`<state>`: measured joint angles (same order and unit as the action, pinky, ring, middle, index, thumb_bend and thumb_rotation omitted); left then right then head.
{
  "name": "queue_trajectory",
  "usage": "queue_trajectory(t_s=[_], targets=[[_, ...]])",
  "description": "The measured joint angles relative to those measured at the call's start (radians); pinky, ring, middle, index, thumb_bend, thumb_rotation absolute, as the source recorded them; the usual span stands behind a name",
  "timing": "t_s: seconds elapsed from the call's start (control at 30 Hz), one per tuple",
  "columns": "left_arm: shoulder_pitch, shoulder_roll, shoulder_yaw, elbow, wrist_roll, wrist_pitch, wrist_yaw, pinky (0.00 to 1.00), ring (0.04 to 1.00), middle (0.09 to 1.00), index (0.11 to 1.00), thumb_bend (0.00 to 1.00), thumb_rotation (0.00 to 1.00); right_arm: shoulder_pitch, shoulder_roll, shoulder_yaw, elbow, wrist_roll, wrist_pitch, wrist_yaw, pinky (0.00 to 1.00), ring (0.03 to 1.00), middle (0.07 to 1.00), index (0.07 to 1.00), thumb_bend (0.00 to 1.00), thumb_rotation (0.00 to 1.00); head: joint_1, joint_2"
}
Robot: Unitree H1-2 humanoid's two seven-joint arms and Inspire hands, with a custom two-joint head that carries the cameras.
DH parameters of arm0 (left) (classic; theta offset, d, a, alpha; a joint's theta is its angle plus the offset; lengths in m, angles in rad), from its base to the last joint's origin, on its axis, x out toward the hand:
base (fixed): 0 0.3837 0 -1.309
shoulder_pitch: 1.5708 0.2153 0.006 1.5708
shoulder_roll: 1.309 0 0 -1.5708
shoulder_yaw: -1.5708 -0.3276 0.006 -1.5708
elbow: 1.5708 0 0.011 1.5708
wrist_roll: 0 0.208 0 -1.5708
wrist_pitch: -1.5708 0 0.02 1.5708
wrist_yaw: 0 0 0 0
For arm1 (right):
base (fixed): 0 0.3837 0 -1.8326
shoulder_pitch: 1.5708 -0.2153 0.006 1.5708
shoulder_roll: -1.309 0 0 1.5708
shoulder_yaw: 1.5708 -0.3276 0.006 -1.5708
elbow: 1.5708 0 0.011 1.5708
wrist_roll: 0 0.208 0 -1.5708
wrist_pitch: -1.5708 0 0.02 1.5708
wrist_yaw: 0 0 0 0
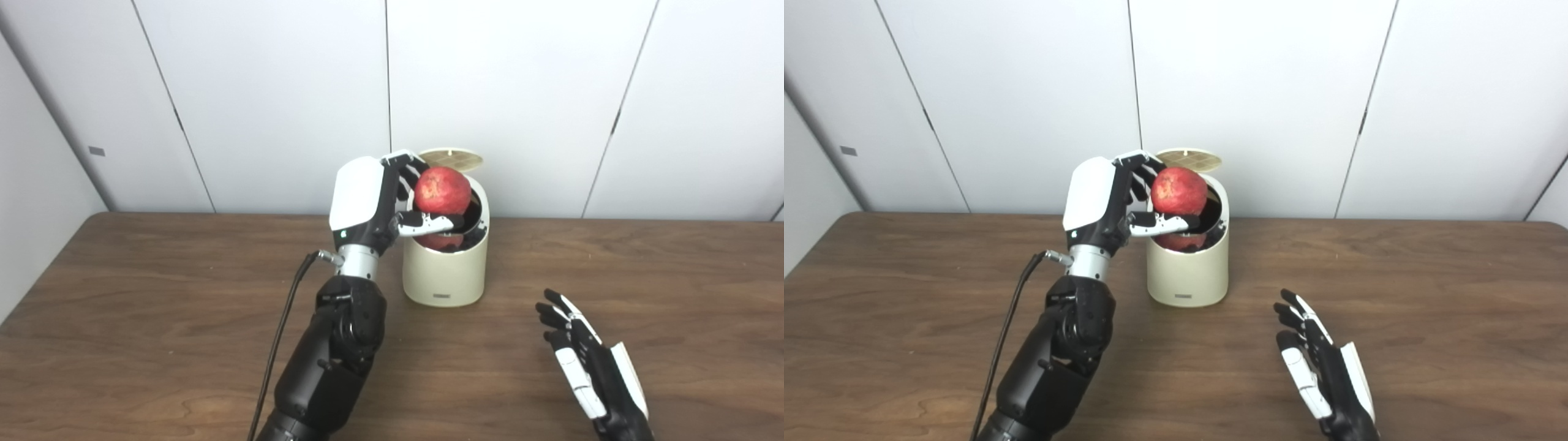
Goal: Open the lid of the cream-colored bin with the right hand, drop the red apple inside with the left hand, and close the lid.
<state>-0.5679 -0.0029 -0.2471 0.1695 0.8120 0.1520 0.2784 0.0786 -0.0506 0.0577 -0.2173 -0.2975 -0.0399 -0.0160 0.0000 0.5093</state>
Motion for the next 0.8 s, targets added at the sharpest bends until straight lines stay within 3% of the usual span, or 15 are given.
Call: queue_trajectory(t_s=[0.07,0.23,0.27,0.33,0.53,0.57,0.6,0.67,0.8], targets=[[0.000,0.000,-0.013,0.000,0.013,0.005,-0.001,0.34,0.418,0.473,0.513,0.48,0.00,0.000,0.002,0.000,-0.001,0.000,0.001,0.000,0.78,0.843,0.847,0.891,0.48,0.97,-0.002,0.002],[0.000,0.014,-0.048,-0.012,0.071,0.067,-0.030,0.44,0.408,0.517,0.505,0.50,0.00,0.000,0.004,0.000,-0.011,0.001,0.007,0.000,0.76,0.839,0.847,0.889,0.49,0.97,0.000,0.003],[0.000,0.022,-0.056,-0.016,0.085,0.076,-0.042,0.47,0.512,0.594,0.498,0.51,0.03,0.000,0.004,0.000,-0.016,0.001,0.011,0.000,0.76,0.837,0.845,0.889,0.49,0.97,0.000,0.003],[0.000,0.033,-0.065,-0.023,0.113,0.101,-0.049,0.51,0.586,0.644,0.494,0.52,0.05,0.000,0.004,0.000,-0.028,0.002,0.013,0.000,0.76,0.836,0.844,0.890,0.48,0.97,-0.002,0.003],[-0.001,0.044,-0.077,-0.023,0.161,0.144,-0.048,0.56,0.623,0.662,0.494,0.52,0.05,0.000,0.003,0.002,-0.030,0.008,0.015,0.002,0.77,0.836,0.835,0.890,0.46,0.97,0.003,0.005],[-0.001,0.043,-0.081,-0.023,0.168,0.148,-0.048,0.56,0.622,0.662,0.570,0.76,0.02,0.000,0.002,0.003,-0.030,0.008,0.014,0.002,0.77,0.836,0.834,0.890,0.46,0.97,0.003,0.005],[-0.001,0.042,-0.084,-0.023,0.172,0.151,-0.049,0.56,0.624,0.664,0.598,0.83,0.01,0.000,0.001,0.003,-0.030,0.009,0.014,0.002,0.77,0.834,0.831,0.889,0.46,0.97,0.003,0.005],[-0.001,0.041,-0.089,-0.024,0.175,0.156,-0.050,0.57,0.628,0.667,0.623,0.90,0.00,0.000,0.000,0.002,-0.031,0.010,0.015,0.002,0.77,0.831,0.825,0.889,0.47,0.97,0.005,0.006],[-0.001,0.036,-0.095,-0.037,0.186,0.175,-0.054,0.58,0.641,0.672,0.628,0.91,0.00,0.000,-0.001,0.003,-0.036,0.011,0.023,0.004,0.77,0.823,0.819,0.876,0.46,0.97,0.008,0.006]])
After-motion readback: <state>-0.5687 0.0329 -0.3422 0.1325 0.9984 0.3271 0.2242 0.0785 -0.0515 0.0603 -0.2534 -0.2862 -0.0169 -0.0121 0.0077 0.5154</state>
